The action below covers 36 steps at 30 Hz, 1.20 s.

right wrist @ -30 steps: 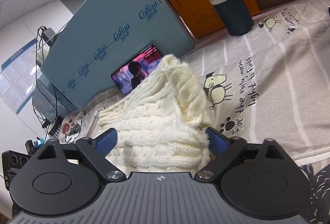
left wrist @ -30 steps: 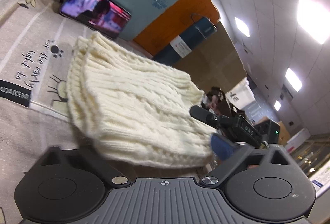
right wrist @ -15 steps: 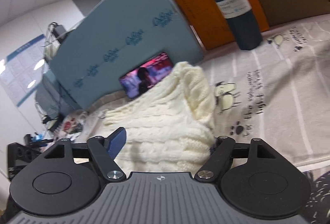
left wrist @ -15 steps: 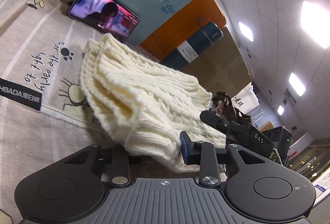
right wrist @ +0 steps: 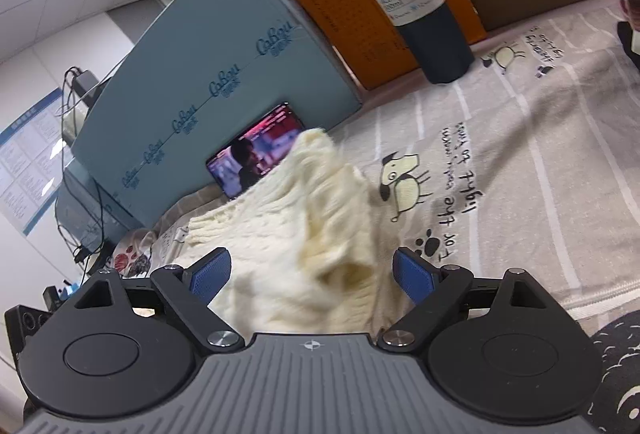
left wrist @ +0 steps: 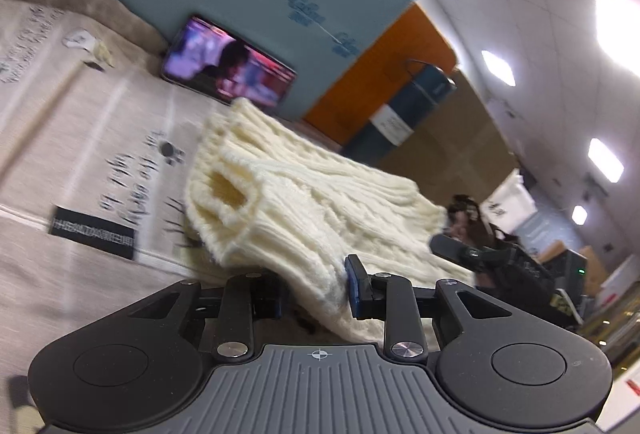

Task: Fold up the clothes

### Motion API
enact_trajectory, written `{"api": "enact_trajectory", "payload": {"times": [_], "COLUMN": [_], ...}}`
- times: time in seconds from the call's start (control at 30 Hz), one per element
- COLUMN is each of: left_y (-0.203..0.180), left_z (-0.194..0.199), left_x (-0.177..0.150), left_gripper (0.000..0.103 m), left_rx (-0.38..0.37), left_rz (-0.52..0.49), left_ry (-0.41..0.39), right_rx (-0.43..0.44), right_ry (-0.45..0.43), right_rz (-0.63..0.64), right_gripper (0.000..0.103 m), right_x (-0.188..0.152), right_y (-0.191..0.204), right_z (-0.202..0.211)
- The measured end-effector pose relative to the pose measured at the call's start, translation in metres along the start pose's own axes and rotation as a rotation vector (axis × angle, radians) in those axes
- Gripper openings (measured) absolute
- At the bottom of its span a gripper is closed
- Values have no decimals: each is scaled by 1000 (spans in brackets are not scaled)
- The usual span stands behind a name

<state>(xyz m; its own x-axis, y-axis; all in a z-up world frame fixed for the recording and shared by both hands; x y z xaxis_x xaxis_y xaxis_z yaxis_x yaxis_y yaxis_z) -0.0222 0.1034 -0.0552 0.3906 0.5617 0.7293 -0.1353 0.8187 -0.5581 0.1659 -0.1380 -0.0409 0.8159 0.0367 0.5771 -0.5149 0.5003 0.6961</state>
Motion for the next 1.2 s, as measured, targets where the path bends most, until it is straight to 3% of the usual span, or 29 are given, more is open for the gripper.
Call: {"api": "enact_trajectory", "payload": {"times": [0.27, 0.6, 0.67, 0.73, 0.9, 1.03, 1.2], "left_y": [3, 2, 1, -1, -6, -10, -18], "left_z": [-3, -4, -5, -5, 1, 13, 46], "left_x": [-2, -8, -9, -10, -9, -2, 15], "left_gripper": [29, 31, 31, 31, 24, 22, 22], "left_rx": [55, 64, 67, 71, 60, 49, 71], "left_rz": [-28, -40, -47, -57, -75, -71, -100], "left_ry": [20, 30, 33, 37, 22, -20, -126], "right_rx": [16, 49, 66, 87, 109, 143, 229], "right_ry": [-4, 98, 123, 155, 141, 95, 45], "right_rz": [-41, -37, -18, 0, 53, 82, 87], "right_gripper": [88, 88, 83, 65, 38, 32, 32], "right_x": [4, 11, 7, 3, -2, -5, -10], "right_y": [-5, 2, 7, 12, 24, 43, 74], "right_z": [-7, -40, -45, -48, -40, -25, -12]}}
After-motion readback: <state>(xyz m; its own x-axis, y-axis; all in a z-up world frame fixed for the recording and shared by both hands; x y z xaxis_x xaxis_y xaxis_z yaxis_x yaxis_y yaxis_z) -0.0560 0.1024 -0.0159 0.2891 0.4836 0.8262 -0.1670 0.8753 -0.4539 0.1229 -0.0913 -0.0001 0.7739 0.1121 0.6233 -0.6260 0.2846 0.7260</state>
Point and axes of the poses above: each gripper's, at about its wrist camera, not at the fingertips, and z roughly against the way its jaws point, y to its left, x to its top, the point moved 5 cm from there along -z, roughly the way its jaws point, and after that the axes turned 7 degrees about -z, right-handed, at the moved point
